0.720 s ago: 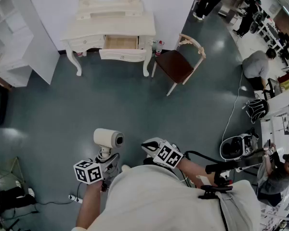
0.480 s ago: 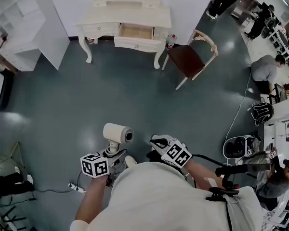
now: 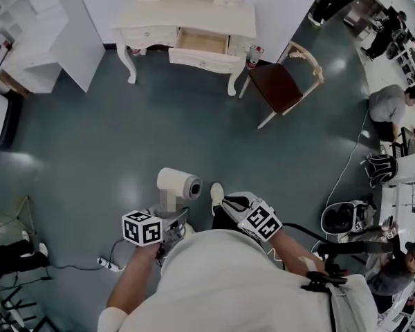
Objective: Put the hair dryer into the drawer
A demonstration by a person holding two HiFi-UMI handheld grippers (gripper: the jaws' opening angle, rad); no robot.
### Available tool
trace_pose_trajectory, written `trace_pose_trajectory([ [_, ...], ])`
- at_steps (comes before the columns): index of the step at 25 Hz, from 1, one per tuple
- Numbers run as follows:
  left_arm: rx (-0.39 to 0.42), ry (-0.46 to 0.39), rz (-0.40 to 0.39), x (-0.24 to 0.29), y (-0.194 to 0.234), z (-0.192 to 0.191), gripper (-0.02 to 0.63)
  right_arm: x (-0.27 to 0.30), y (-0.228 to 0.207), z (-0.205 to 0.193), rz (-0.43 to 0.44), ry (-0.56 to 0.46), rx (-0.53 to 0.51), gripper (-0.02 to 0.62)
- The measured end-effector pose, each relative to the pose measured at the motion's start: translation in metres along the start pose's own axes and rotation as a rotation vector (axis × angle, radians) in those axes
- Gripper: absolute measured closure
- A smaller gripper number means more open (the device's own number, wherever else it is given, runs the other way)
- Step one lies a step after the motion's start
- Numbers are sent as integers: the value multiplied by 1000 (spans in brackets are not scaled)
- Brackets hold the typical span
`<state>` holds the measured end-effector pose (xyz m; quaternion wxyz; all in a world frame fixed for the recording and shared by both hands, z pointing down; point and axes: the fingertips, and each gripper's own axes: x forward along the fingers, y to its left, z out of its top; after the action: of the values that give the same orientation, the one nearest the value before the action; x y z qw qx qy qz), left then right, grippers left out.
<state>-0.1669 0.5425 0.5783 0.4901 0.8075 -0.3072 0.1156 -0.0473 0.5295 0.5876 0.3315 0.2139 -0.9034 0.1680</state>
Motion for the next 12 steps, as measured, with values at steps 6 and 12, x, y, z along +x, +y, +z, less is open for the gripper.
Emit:
trace_pose_trajectory([
  [6,20,-8,42,63,-8,78,382,-8,-104,27,-21,-58,-12,485],
  [12,42,-23,85,121,-11,147,382,-20,-193,32,-26,-94,-22,458],
])
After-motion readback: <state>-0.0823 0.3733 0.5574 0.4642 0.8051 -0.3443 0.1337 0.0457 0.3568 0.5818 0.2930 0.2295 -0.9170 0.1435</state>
